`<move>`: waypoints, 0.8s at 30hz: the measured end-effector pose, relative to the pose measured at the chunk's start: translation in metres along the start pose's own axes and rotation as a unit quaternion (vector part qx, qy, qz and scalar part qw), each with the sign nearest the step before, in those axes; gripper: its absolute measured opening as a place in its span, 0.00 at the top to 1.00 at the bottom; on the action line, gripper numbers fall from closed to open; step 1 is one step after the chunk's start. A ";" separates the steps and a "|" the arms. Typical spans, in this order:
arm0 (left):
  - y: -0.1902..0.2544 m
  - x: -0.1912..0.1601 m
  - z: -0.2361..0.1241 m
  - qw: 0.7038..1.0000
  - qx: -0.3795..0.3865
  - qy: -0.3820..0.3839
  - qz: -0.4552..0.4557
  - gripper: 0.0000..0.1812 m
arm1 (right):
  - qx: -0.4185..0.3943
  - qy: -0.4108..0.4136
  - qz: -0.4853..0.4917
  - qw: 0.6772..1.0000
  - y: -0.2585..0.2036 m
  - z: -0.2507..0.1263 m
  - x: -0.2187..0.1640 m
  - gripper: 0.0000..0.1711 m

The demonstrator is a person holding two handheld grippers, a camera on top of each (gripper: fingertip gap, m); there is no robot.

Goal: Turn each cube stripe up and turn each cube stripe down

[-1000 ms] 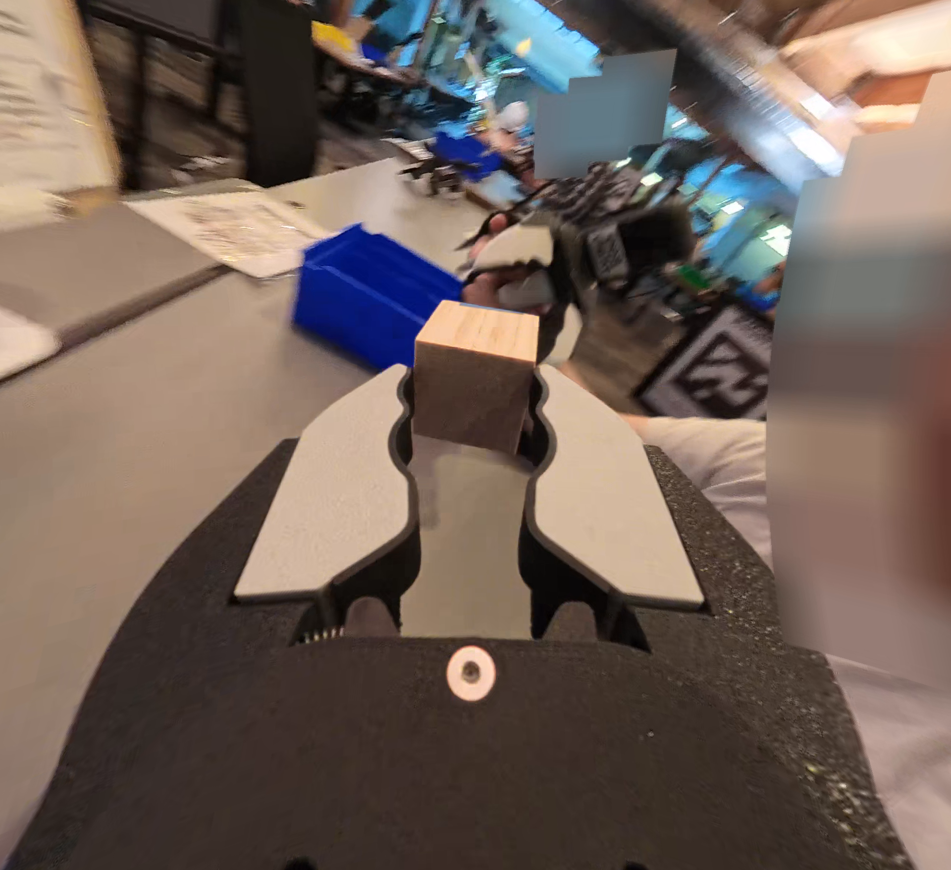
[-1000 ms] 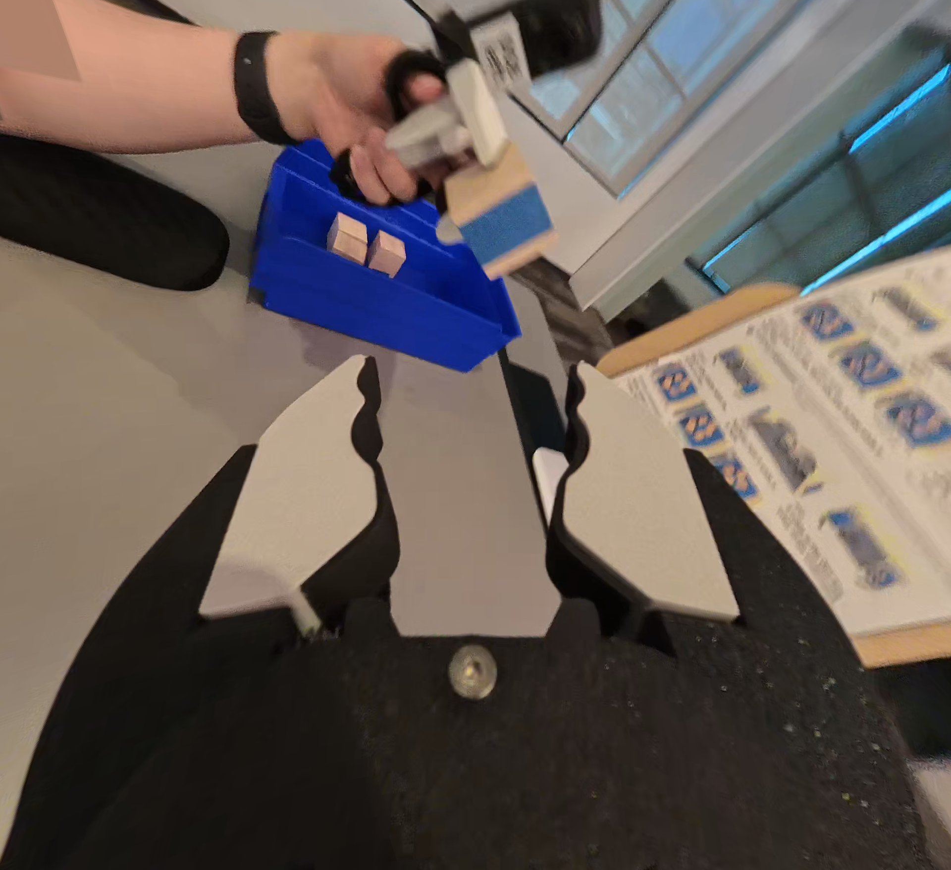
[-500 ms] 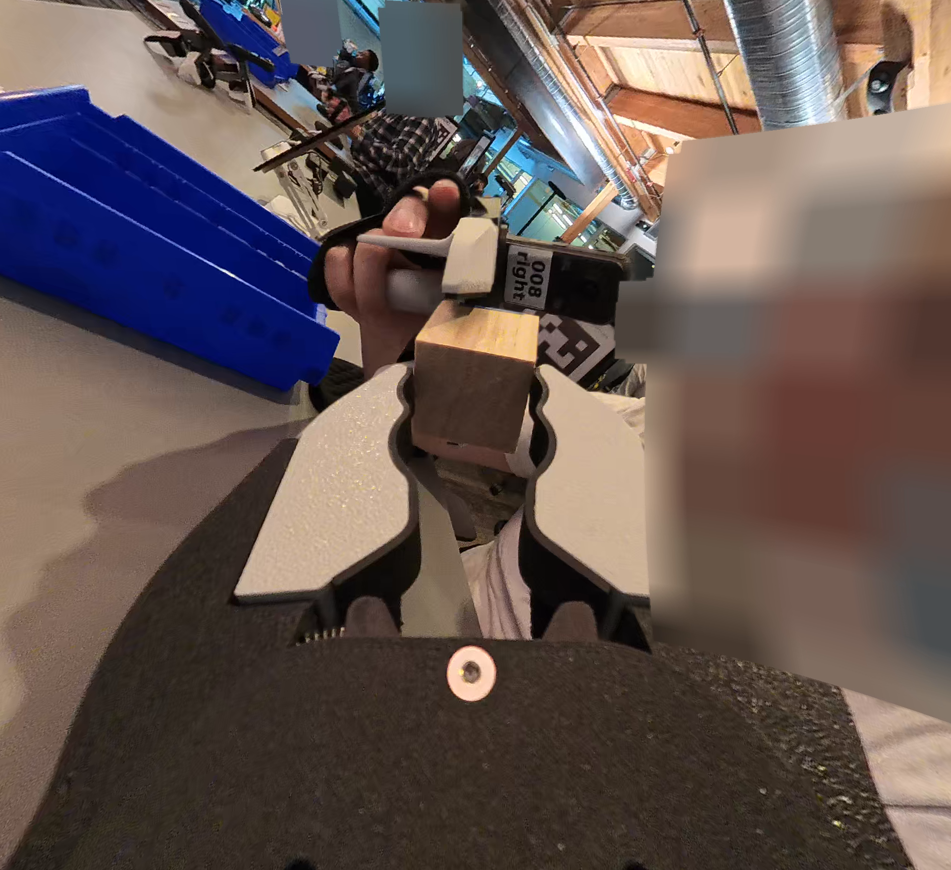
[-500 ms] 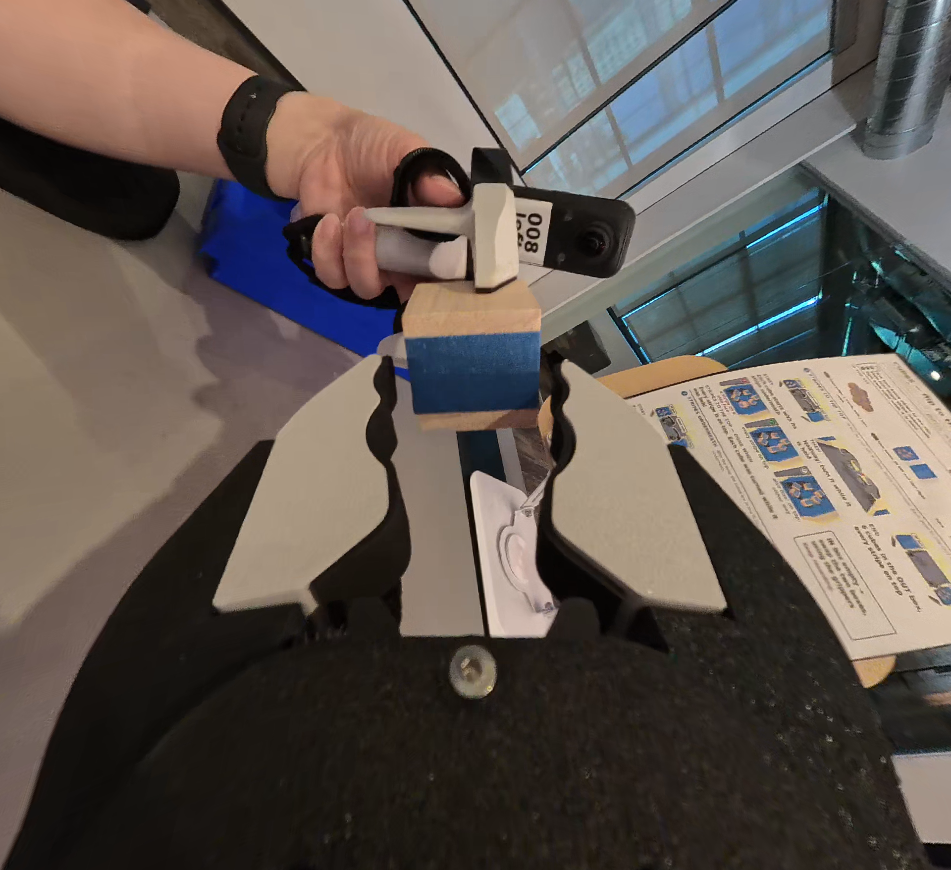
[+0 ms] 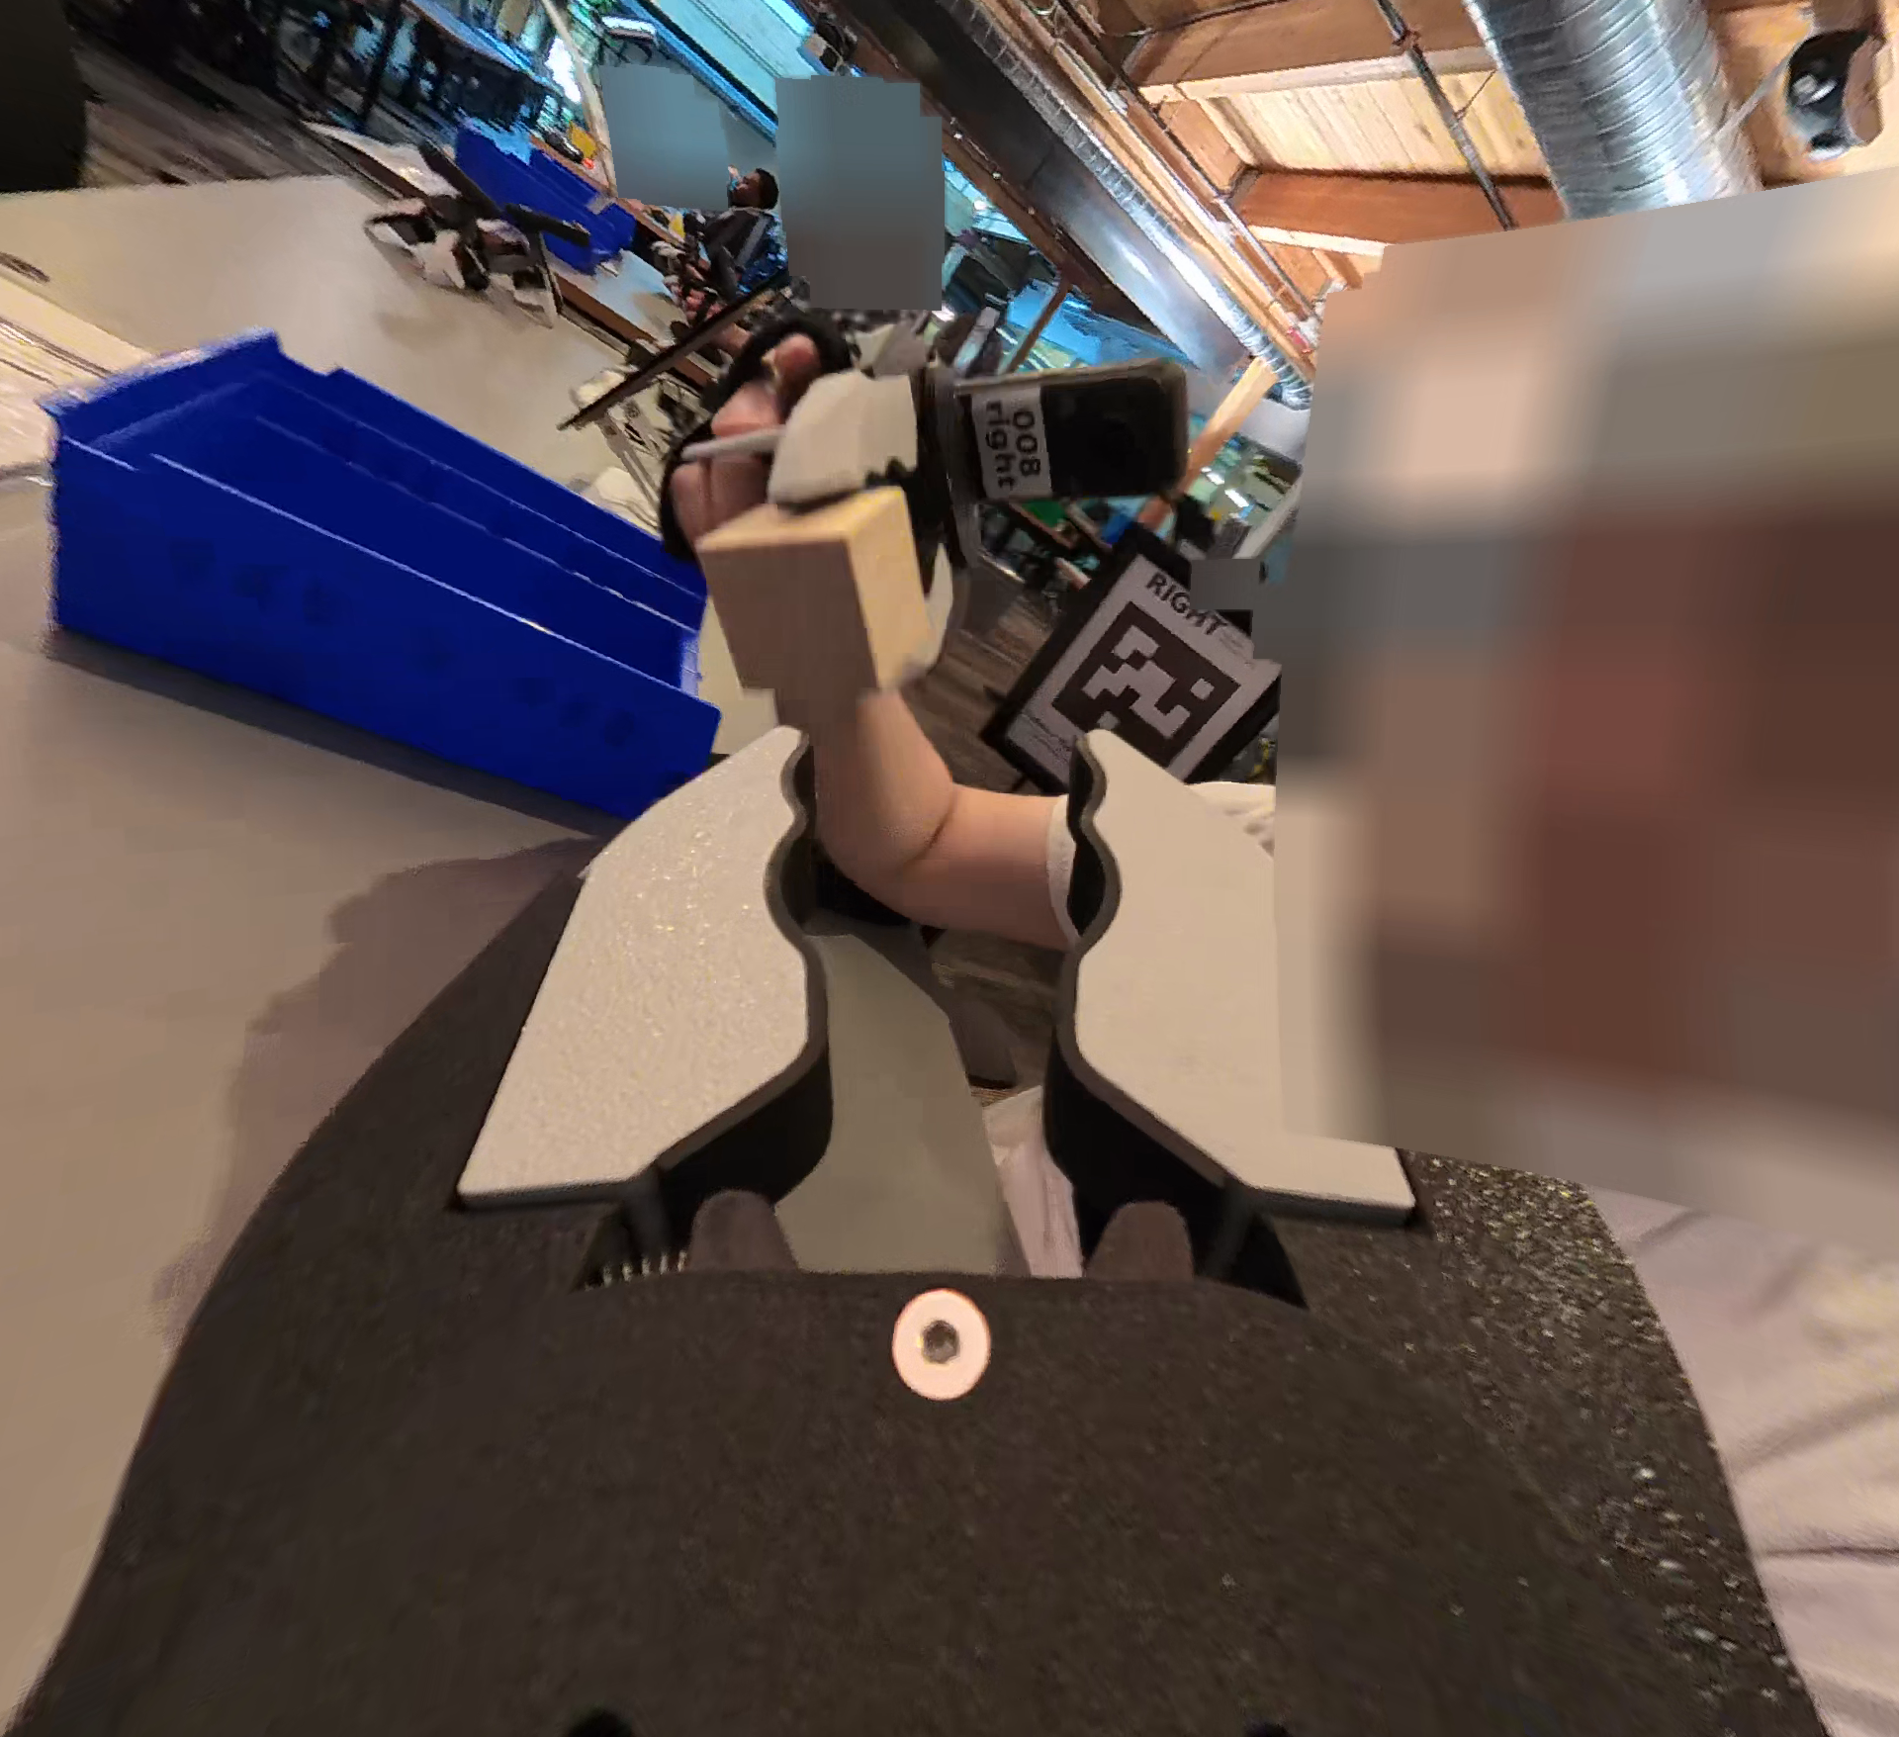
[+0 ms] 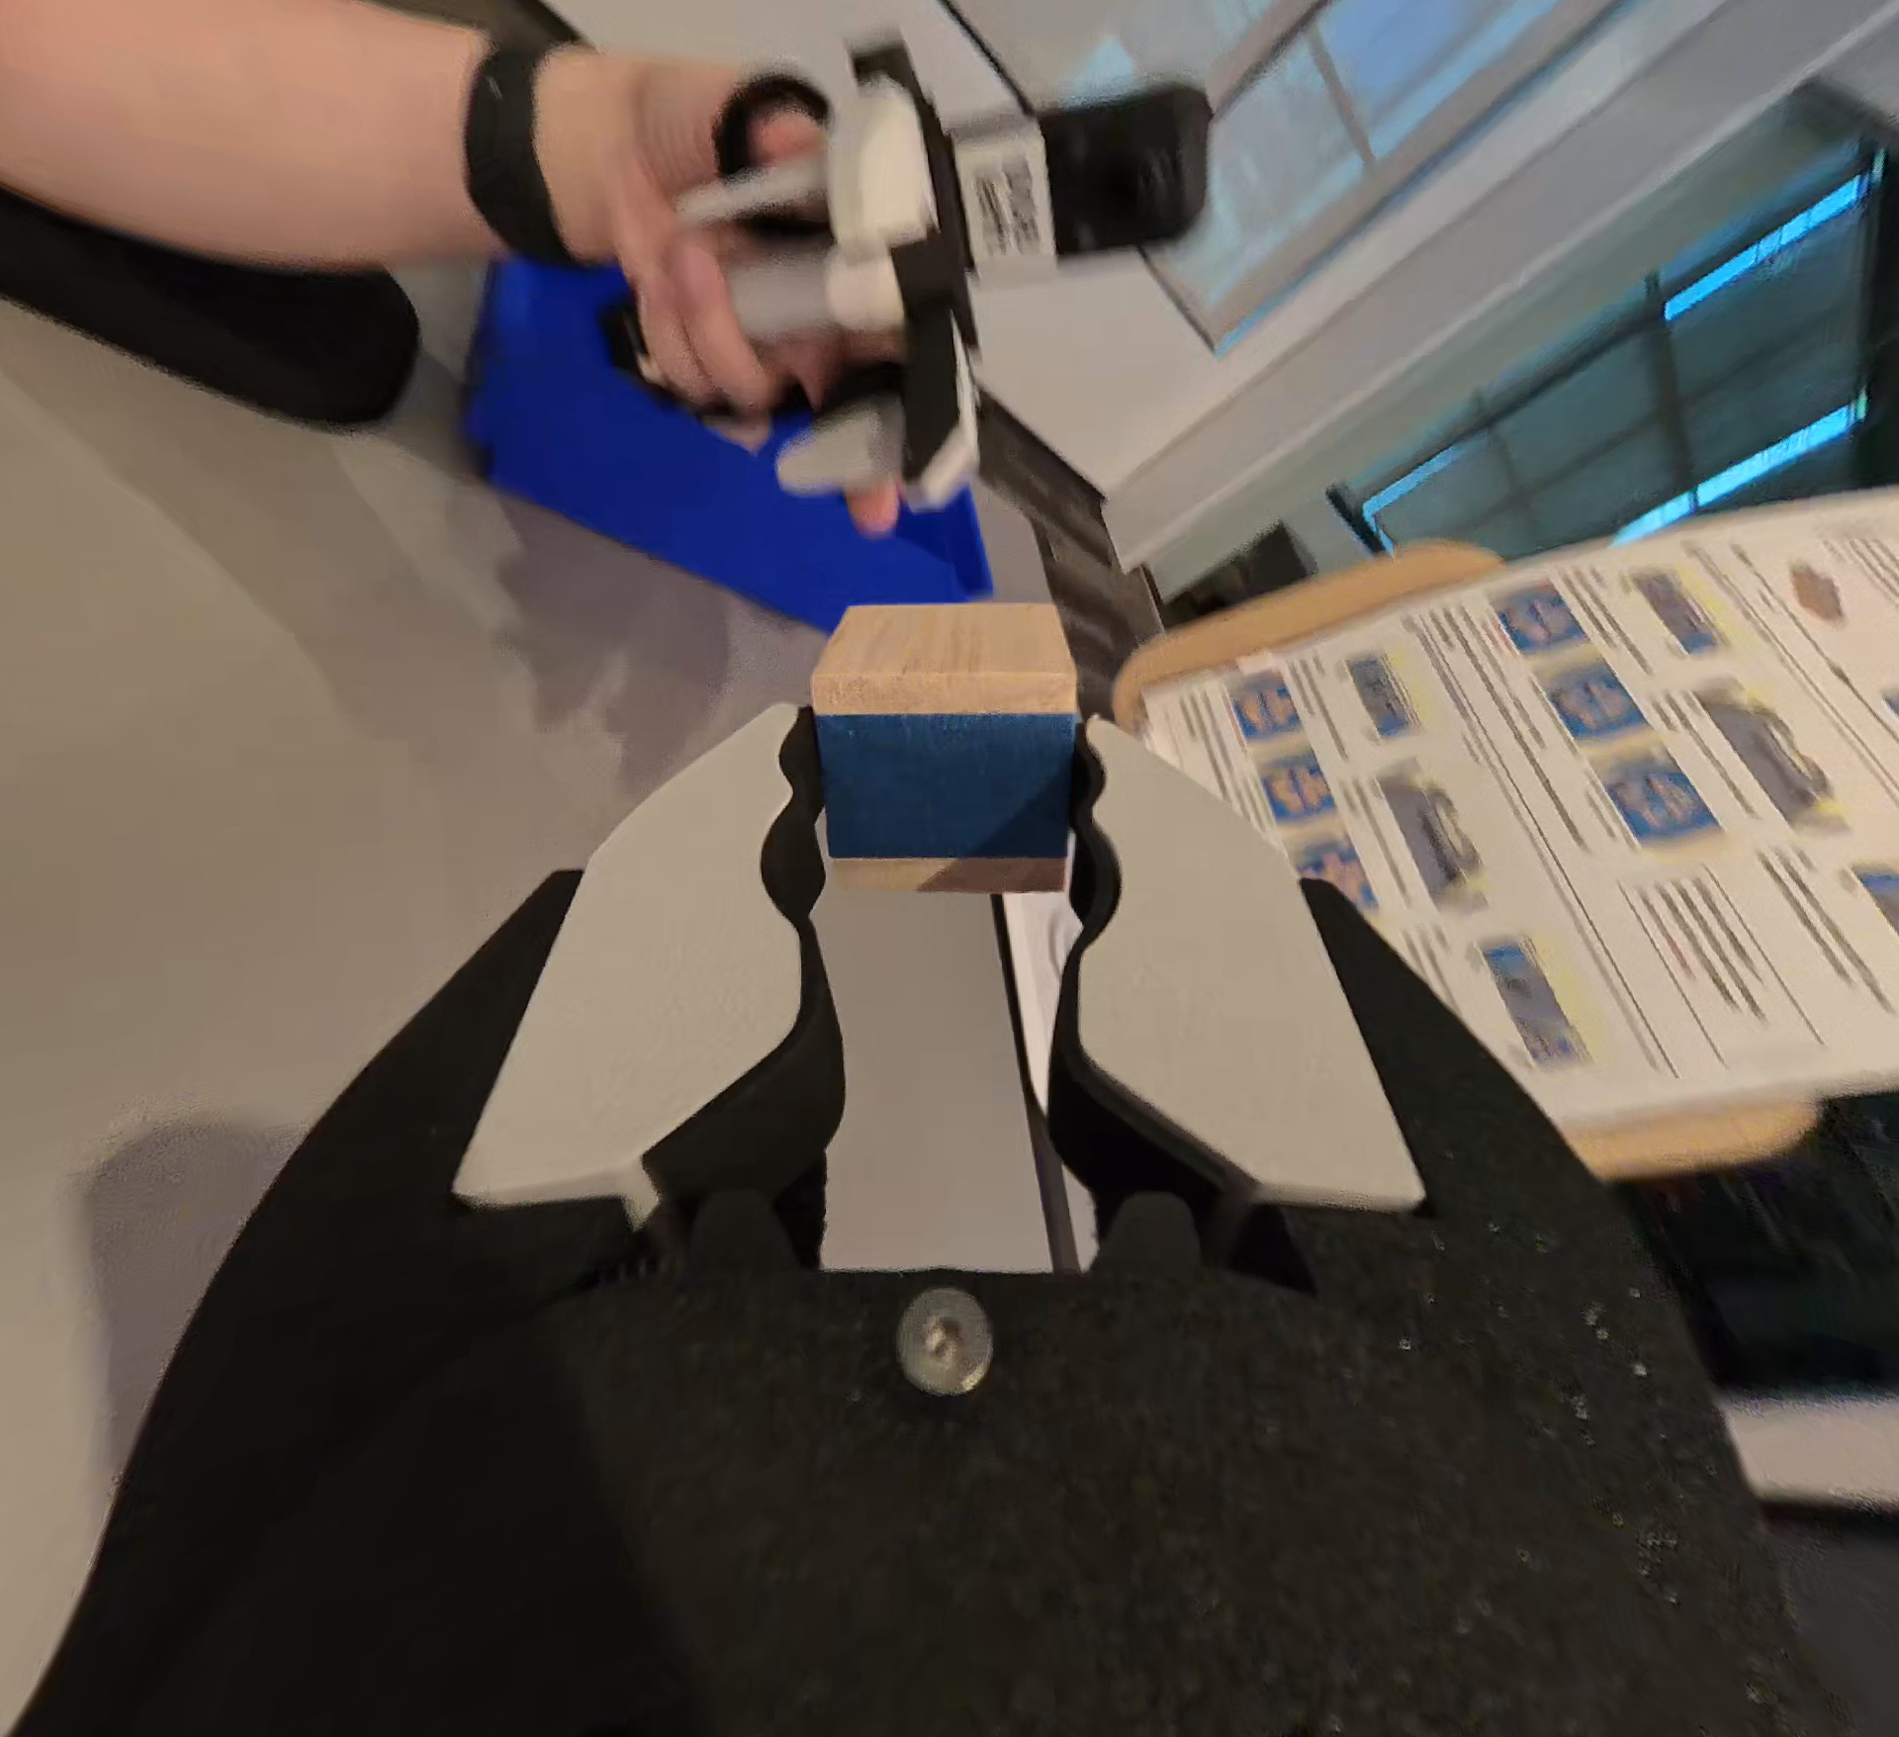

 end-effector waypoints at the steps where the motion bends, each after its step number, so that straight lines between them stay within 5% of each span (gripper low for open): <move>1: 0.006 0.003 -0.005 1.000 0.011 0.002 0.018 0.74 | -0.002 -0.028 0.008 1.000 0.010 -0.018 -0.007 0.73; 5: 0.032 0.012 -0.020 0.997 0.026 0.001 0.073 0.76 | 0.008 -0.238 0.099 0.966 0.057 -0.087 -0.085 0.73; 10: 0.049 0.017 -0.026 0.994 0.030 -0.001 0.109 0.78 | 0.098 -0.481 0.217 0.843 0.061 -0.149 -0.212 0.73; 16: 0.051 0.018 -0.030 0.992 0.042 0.001 0.118 0.81 | 0.168 -0.559 0.242 0.775 0.032 -0.169 -0.280 0.73; 24: 0.044 0.017 -0.028 0.991 0.060 -0.009 0.117 0.82 | 0.206 -0.551 0.234 0.774 0.024 -0.154 -0.305 0.73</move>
Point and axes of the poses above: each gripper's, where its closed fingertips meet, z out along the fingers, x out of its top, y = z × x across the jaws, the point moved 9 cm from there along -z, back along the fingers, and after that the axes turned 2 degrees about -x, right-handed, at the moved point
